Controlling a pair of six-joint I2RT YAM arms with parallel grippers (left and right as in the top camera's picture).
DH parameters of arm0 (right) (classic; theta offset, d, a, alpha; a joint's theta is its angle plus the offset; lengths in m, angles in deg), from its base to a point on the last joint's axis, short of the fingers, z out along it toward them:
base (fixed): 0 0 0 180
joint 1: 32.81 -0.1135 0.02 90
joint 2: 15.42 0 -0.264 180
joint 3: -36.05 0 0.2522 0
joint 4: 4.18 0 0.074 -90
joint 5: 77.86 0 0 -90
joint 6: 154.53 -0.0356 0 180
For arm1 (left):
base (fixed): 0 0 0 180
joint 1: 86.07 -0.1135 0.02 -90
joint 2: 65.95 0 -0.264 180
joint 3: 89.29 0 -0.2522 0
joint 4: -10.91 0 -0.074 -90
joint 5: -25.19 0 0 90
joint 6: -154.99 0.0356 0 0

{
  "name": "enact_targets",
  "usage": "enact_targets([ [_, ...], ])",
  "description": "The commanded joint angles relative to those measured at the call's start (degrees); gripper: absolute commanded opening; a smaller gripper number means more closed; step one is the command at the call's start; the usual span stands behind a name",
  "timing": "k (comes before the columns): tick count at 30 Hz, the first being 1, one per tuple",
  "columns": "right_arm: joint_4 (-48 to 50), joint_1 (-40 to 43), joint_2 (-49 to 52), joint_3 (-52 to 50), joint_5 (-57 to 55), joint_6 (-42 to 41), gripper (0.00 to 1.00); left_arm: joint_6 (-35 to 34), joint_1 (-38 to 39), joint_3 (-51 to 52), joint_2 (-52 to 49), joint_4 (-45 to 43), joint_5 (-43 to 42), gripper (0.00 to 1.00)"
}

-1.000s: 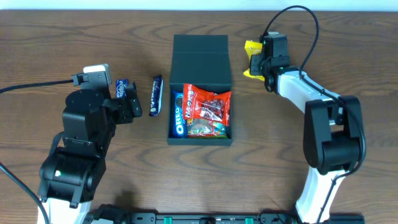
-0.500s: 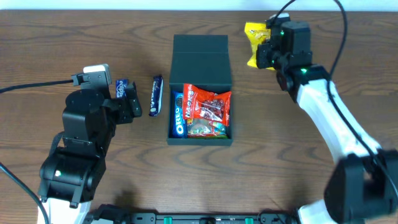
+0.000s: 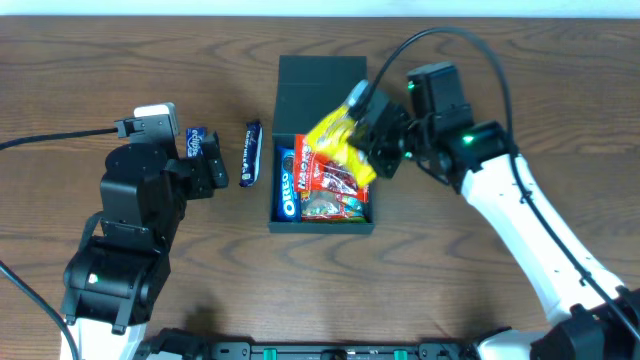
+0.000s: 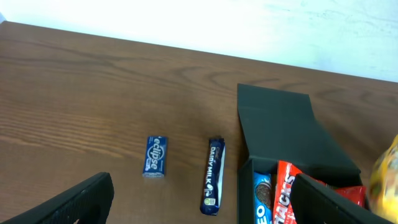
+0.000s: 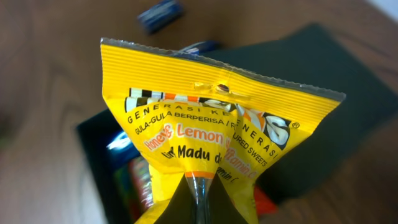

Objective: Pack container
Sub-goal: 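Lower the yellow Hacks bag into the box and press it down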

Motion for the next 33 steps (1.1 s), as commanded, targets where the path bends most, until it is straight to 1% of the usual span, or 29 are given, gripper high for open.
enact_targets([
  [1,-1.86,-2.89,-0.09,0.31,3.63,9.35,0.01,0.39,-0.24,-1.31,0.17,-0.04,0.55,0.92],
  [3,-2.8,-4.22,0.63,0.26,3.61,11.41,0.01,0.37,-0.24,-1.31,0.17,-0.04,0.55,0.92],
  [7,-3.17,-6.16,3.52,-0.02,2.25,11.39,0.01,0.39,-0.24,-1.31,0.17,-0.04,0.55,0.92],
  [13,-3.58,-6.43,6.23,-0.02,1.25,11.1,0.01,0.39,-0.24,-1.31,0.17,-0.04,0.55,0.92],
  [14,-3.54,-6.43,6.23,0.0,1.25,11.13,0.15,0.39,-0.24,-1.31,0.17,-0.04,0.55,0.92],
  [15,-3.5,-6.43,6.21,0.0,1.22,11.13,0.54,0.39,-0.22,-1.31,0.17,-0.04,0.55,0.92],
  [16,-3.32,-6.43,6.21,0.0,1.25,11.1,0.99,0.39,-0.24,-1.31,0.17,-0.04,0.55,0.92],
  [17,-3.28,-6.43,6.21,0.0,1.22,11.1,0.99,0.39,-0.24,-1.31,0.17,-0.04,0.57,0.92],
  [25,-0.07,-6.38,6.21,0.0,1.22,9.33,0.99,0.37,-0.24,-1.31,0.17,-0.04,0.55,0.92],
  [26,0.39,-6.38,6.23,0.0,1.22,9.35,0.88,0.37,-0.24,-1.31,0.17,-0.04,0.55,0.92],
  [27,0.61,-6.38,6.36,0.0,1.22,9.4,0.62,0.37,-0.24,-1.31,0.17,-0.04,0.55,0.92],
  [28,0.74,-6.38,6.64,0.0,1.18,9.42,0.29,0.37,-0.24,-1.31,0.17,-0.04,0.55,0.92],
  [29,0.72,-6.38,6.88,0.0,1.22,9.4,0.1,0.37,-0.24,-1.31,0.17,-0.04,0.55,0.92],
  [30,0.5,-6.38,7.28,0.0,1.25,9.38,0.01,0.37,-0.24,-1.31,0.17,-0.04,0.57,0.92],
  [33,-0.92,-6.62,8.61,0.0,1.75,9.33,0.02,0.37,-0.24,-1.31,0.17,-0.04,0.55,0.92],
])
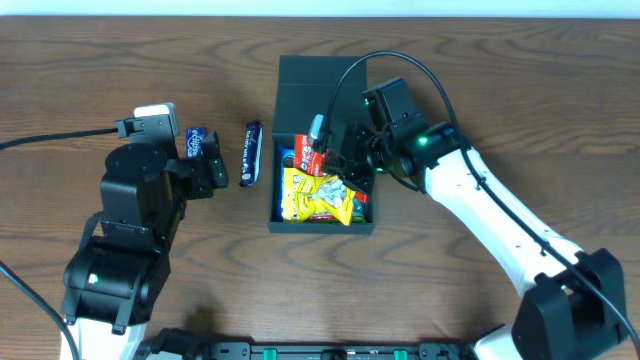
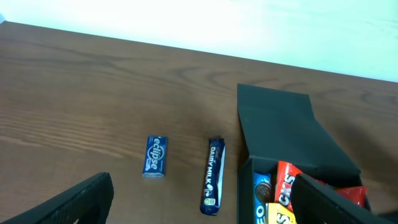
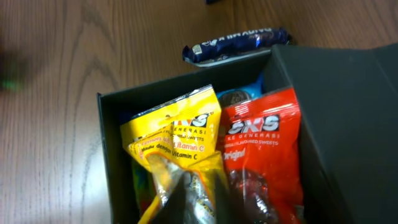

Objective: Pack container
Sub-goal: 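Lower the yellow Hacks bag into the box and press it down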

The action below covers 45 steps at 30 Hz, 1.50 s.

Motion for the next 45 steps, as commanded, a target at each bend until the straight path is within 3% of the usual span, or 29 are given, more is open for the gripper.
enact_targets([
  [1,-0.66,-0.98,2.14,0.11,1.09,-0.35,0.02,0.37,-0.24,-1.31,0.17,-0.04,0.55,0.92],
  [7,-0.52,-4.17,5.18,0.09,0.42,-0.52,0.01,0.37,-0.24,-1.31,0.17,-0.04,0.55,0.92],
  [16,-0.85,-4.48,11.98,0.07,-9.79,-4.94,0.01,0.37,-0.24,-1.31,0.17,-0.04,0.55,0.92],
  [24,-6.95,-4.2,13.44,0.07,-10.19,-6.45,0.01,0.37,-0.24,-1.31,0.17,-0.04,0.55,0.92],
  [28,-9.38,-4.17,13.44,0.07,-16.2,-8.46,0.01,0.39,-0.24,-1.31,0.17,-0.04,0.57,0.92],
  [45,-5.51,-4.26,14.73,-2.32,-15.19,-11.04,0.01,0.37,-0.24,-1.31,0.17,0.22,0.57,0.92],
])
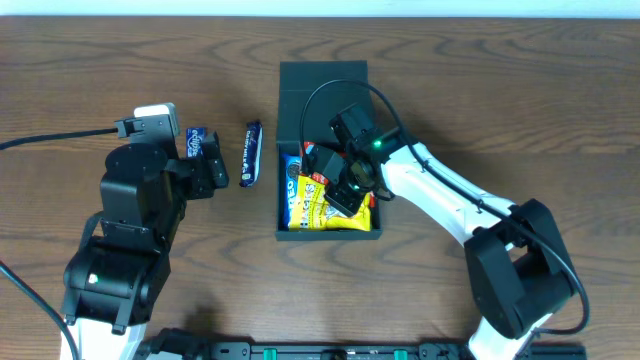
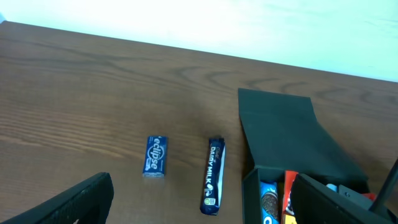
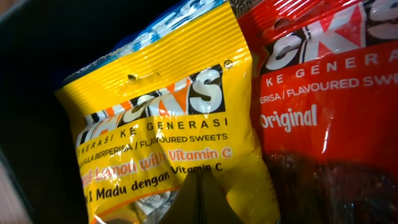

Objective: Pack container
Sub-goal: 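Lower the yellow Hacks bag into the box and press it down, then grasp the Cadbury Dairy Milk bar with the left gripper, lift it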

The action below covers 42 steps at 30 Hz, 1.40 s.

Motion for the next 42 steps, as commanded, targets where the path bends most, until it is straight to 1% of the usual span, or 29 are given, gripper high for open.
enact_targets([
  [1,0.22,0.33,2.67,-2.23,-4.28,-0.92,0.01,0.39,-0.24,-1.31,0.17,0.13,0.55,0.92],
  [8,0.63,0.33,1.84,-0.94,-3.37,-2.1,0.01,0.63,-0.24,-1.31,-0.22,0.31,0.55,0.92],
  [11,-1.25,0.37,-1.57,2.25,-1.9,-2.51,0.01,2.99,-0.24,-1.29,-1.51,0.74,0.57,0.92],
  [13,-1.31,0.37,-4.68,4.04,-1.92,-2.75,0.01,3.41,-0.24,-1.29,-2.99,1.27,0.57,0.92],
  [14,-0.92,0.42,-6.34,4.72,-1.92,-2.91,0.03,3.43,-0.24,-1.29,-3.98,1.6,0.57,0.92],
  [15,-0.59,0.42,-7.67,5.2,-1.92,-2.91,0.12,3.72,-0.24,-1.29,-4.83,1.84,0.55,0.92],
  [16,-0.04,0.42,-9.18,5.62,-1.92,-2.91,0.33,4.31,-0.22,-1.29,-5.88,2.12,0.55,0.92],
  [17,0.57,0.42,-10.47,5.81,-1.95,-2.91,0.47,4.52,-0.22,-1.29,-6.88,2.45,0.57,0.92],
  [19,2.27,0.44,-13.64,5.92,-1.97,-2.89,0.7,5.22,-0.24,-1.29,-9.42,2.82,0.55,0.92],
  [20,3.15,0.44,-15.1,5.92,-2.16,-2.89,0.86,5.79,-0.24,-1.29,-10.62,2.84,0.55,0.92],
  [21,3.8,0.48,-16.31,5.92,-2.19,-2.89,0.98,6.38,-0.24,-1.29,-12.09,2.82,0.55,0.92],
  [23,5.44,0.59,-19.56,5.92,-2.16,-2.89,0.99,7.96,-0.24,-1.29,-15.87,2.6,0.55,0.92],
  [30,7.15,3.3,-26.32,5.9,-2.16,-2.93,0.99,8.13,-0.22,-1.29,-30.49,-2.1,0.2,0.92],
  [37,6.69,5.92,-28.98,5.9,-2.16,-2.91,0.99,9.38,-0.22,-1.29,-41.13,-8.39,-5.66,0.91],
  [39,6.71,6.47,-29.68,5.9,-2.16,-2.91,0.99,9.38,-0.22,-1.29,-43.34,-9.9,-5.92,0.89],
  [42,6.69,7.43,-31.06,5.9,-2.21,-2.86,0.99,9.38,-0.22,-1.29,-46.31,-11.98,-6.14,0.8],
])
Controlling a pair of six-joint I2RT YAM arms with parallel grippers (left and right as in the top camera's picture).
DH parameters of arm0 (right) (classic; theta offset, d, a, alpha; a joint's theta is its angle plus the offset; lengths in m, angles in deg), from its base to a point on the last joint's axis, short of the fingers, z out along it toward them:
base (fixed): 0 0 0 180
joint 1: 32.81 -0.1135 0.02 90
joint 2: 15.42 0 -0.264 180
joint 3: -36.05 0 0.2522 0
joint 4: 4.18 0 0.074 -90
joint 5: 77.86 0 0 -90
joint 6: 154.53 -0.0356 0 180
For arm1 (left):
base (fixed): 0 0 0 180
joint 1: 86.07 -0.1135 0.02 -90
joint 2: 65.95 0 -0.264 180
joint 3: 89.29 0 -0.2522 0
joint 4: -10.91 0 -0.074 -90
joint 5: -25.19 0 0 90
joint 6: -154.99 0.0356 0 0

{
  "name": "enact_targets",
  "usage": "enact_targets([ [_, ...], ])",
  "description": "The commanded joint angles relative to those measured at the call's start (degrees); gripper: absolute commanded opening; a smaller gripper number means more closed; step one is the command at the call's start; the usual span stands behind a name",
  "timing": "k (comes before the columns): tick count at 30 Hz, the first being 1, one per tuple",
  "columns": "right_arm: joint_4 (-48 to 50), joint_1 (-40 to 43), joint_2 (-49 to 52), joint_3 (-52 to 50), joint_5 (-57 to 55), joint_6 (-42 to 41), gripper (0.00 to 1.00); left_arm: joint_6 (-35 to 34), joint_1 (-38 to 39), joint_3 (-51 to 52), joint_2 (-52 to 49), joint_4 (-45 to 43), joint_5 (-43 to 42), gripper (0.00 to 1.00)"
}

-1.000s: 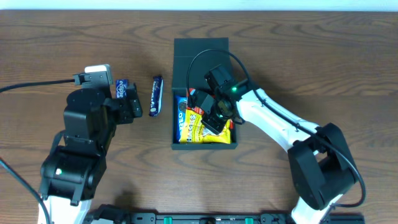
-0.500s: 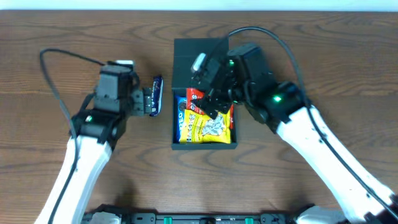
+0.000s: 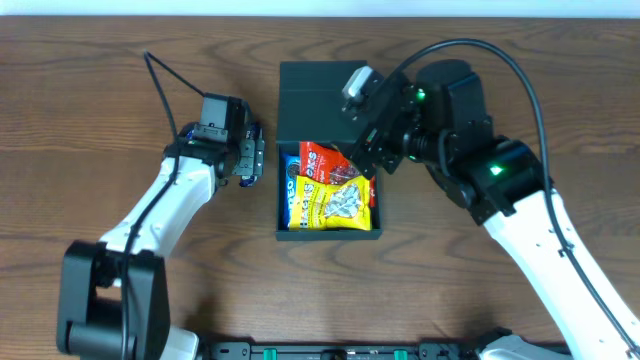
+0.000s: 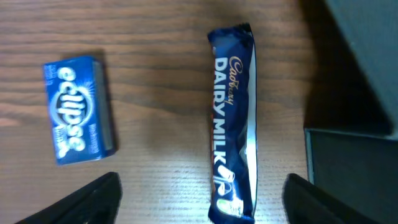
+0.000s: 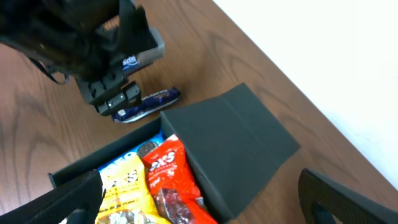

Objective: Pack container
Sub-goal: 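Grasp the Cadbury Dairy Milk bar with the left gripper, lift it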

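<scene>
The black box (image 3: 327,232) stands open at mid-table, its lid (image 3: 322,85) folded flat behind it. Inside lie an Oreo pack (image 3: 290,196), a red sweets bag (image 3: 322,160) and a yellow sweets bag (image 3: 338,206). My right gripper (image 5: 205,205) hangs open above the box, holding nothing. Left of the box a blue Dairy Milk bar (image 4: 233,118) and an Eclipse tin (image 4: 78,118) lie on the wood. My left gripper (image 4: 202,211) is open just above the bar's near end, its fingers (image 4: 93,199) wide on either side.
The brown wooden table (image 3: 100,60) carries nothing else. The box's left wall (image 4: 354,168) is close to the bar's right side. In the right wrist view the left arm's gripper (image 5: 93,56) sits over the bar (image 5: 146,102), beside the box corner.
My right gripper let go of the yellow bag and now hangs open above the box. My left arm has come from the table's left to over the Dairy Milk bar.
My right gripper held the yellow bag above the box, then had it down among the packs inside. The bag now lies in the box and the gripper is open and higher. The left arm stayed at the left, open, until now over the bar.
</scene>
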Motion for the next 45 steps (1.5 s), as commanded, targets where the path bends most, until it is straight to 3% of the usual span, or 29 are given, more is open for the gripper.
enact_targets([
  [1,-0.09,1.33,-2.14,0.48,0.07,-0.37,0.99,0.68,-0.2,-1.29,-2.78,-1.42,-1.33,0.79],
  [11,-0.24,2.64,-2.51,0.48,-6.82,-0.35,0.99,0.68,-0.17,-1.29,-9.94,-8.7,-2.36,0.73],
  [19,-0.31,2.62,-2.47,0.48,-6.88,-0.37,0.99,0.68,-0.17,-1.29,-13.29,-12.68,-2.36,0.61],
  [25,-0.31,2.64,-2.47,0.48,-6.88,-0.37,0.99,0.68,-0.17,-1.29,-13.57,-13.11,-2.32,0.4],
  [29,-0.31,2.64,-2.47,0.48,-6.88,-0.37,0.99,0.66,-0.17,-1.29,-13.57,-13.09,-2.32,0.2],
  [35,-0.31,2.64,-2.47,0.48,-6.88,-0.37,0.99,0.68,-0.17,-1.6,-12.74,-12.46,-2.29,0.06],
  [45,-0.31,2.64,-2.47,0.48,-6.88,-0.37,0.99,0.17,-0.11,-3.67,1.38,-2.86,-1.22,0.06],
])
